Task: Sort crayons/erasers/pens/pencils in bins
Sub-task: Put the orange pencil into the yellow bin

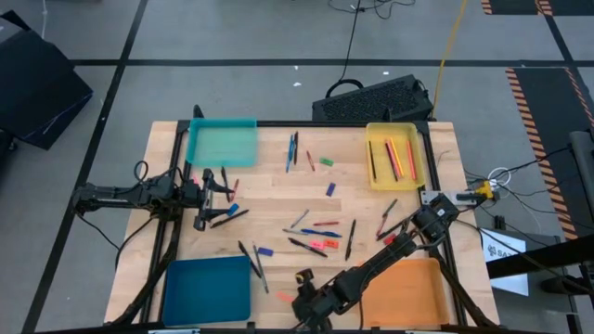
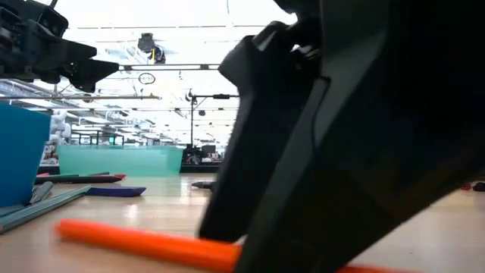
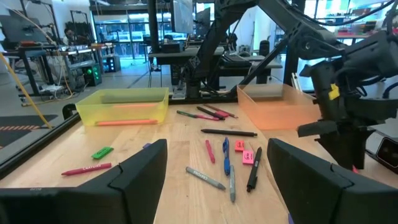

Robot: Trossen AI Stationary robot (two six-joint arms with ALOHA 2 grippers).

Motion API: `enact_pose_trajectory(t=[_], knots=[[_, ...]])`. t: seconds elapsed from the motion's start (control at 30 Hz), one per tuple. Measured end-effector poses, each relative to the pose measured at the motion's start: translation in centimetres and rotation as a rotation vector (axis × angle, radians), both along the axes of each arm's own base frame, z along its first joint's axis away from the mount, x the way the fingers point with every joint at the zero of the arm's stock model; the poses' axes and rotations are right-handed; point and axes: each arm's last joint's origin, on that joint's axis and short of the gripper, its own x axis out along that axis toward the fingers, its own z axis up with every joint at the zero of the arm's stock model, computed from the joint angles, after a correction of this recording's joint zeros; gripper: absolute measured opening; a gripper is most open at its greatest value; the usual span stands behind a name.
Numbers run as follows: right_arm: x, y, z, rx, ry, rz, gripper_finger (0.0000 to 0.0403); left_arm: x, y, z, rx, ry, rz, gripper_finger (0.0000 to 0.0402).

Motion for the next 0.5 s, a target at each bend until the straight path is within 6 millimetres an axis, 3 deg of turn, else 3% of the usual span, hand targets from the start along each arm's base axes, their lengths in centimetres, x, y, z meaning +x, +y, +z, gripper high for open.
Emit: enact_pose_trajectory(t=[0.2, 0.5], knots=[[-0.6, -0.5, 0.0, -0.012, 0.067, -0.070, 0.0091, 0.0, 0.0, 0.0, 0.000, 0.000, 0.000, 0.0278], [-0.7, -1.7, 1.8, -0.015, 0.092, -0.117, 0.0034, 0.0, 0.0, 0.0, 0.000, 0.000, 0.000, 0.0278]])
